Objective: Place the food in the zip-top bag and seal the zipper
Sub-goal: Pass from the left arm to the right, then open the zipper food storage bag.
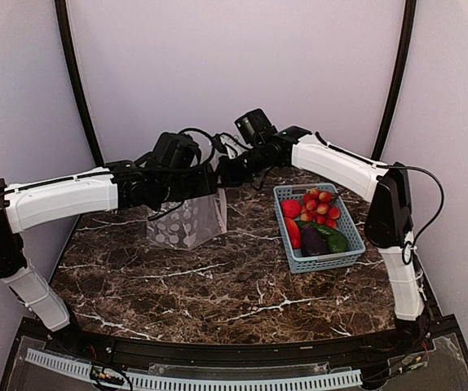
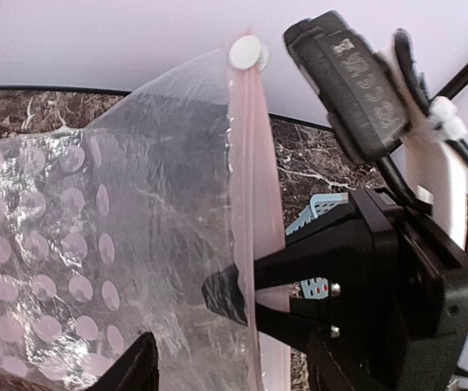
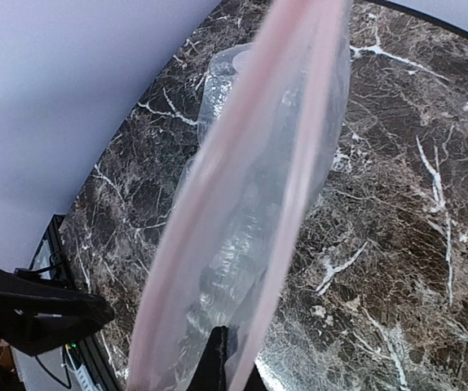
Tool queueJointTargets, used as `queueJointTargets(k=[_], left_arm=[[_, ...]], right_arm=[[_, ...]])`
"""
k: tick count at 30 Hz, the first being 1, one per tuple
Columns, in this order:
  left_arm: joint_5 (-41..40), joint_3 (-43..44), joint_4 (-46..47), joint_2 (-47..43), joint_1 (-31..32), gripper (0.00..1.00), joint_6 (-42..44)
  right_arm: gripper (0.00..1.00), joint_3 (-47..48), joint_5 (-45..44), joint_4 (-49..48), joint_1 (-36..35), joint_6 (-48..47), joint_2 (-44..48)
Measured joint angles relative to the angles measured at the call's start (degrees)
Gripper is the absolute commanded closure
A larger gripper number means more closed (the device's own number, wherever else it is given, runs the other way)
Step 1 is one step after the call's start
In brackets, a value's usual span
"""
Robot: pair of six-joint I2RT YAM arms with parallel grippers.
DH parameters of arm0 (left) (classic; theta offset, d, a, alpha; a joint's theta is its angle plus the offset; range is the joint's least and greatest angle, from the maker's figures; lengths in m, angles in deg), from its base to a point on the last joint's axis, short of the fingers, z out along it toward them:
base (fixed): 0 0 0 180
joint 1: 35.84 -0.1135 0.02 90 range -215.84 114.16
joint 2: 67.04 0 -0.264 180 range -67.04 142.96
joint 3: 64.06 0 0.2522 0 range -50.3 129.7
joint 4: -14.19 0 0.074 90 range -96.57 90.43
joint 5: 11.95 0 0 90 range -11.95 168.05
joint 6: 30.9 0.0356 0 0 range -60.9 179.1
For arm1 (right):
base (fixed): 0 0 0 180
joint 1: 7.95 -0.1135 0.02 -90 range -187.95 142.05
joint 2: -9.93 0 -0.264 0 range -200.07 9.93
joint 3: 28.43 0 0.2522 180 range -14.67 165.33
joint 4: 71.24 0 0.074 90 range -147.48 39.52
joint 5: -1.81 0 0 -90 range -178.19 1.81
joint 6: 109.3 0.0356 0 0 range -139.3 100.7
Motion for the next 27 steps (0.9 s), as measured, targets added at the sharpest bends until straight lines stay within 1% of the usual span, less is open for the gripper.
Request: queueJointTargets(k=[3, 6, 10, 16, 18, 19, 21, 22, 23, 25, 26, 27], left_arm=[[0.8, 0.7, -0.1, 1.7, 0.2, 0.36, -0.1], [0.4, 1.2, -0.6, 3.0, 0.2, 0.39, -0.3], [0.2, 1.3, -1.0, 3.5, 0.2, 0.47, -0.3], [-0.2, 1.3, -1.7, 3.5, 0.6, 0.71, -0.6], [-0.2, 1.3, -1.7, 3.5, 0.7, 0.74, -0.5], [-0.1, 1.3, -1.7, 3.5, 0.7, 0.74, -0.4], [-0.1, 1.2, -1.7, 3.5, 0.7, 0.66, -0.5], [-0.1, 1.2, -1.7, 3.5, 0.7, 0.58, -0.5], [-0.3, 1.2, -1.6, 3.5, 0.7, 0.56, -0.4], [-0.9, 1.1, -1.7, 3.5, 0.7, 0.59, -0.4], [-1.1, 1.1, -1.7, 3.6, 0.7, 0.64, -0.3], [-1.4, 1.1, -1.7, 3.6, 0.7, 0.66, -0.3]], right_arm=[[1.0, 0.3, -4.3, 0.4, -1.3, -0.2, 0.6], [1.0, 0.5, -9.5, 1.9, -2.5, -0.4, 0.8], [1.0, 0.5, -12.7, 3.0, -2.9, -0.3, 0.8], [1.0, 0.5, -15.0, 3.1, -3.8, -0.3, 1.1], [1.0, 0.5, -15.4, 3.1, -4.0, -0.3, 1.3], [1.0, 0.5, -15.4, 3.1, -4.1, -0.3, 1.5], [1.0, 0.6, -15.6, 3.1, -4.1, -0.3, 1.7], [1.0, 0.7, -15.7, 3.1, -4.1, -0.3, 1.7], [1.0, 0.8, -15.8, 3.1, -4.1, -0.3, 1.8], [1.0, 0.8, -15.9, 3.1, -4.1, -0.4, 2.0], [1.0, 0.8, -15.9, 3.1, -4.1, -0.4, 2.1], [1.0, 0.8, -15.8, 3.1, -4.1, -0.4, 2.3]])
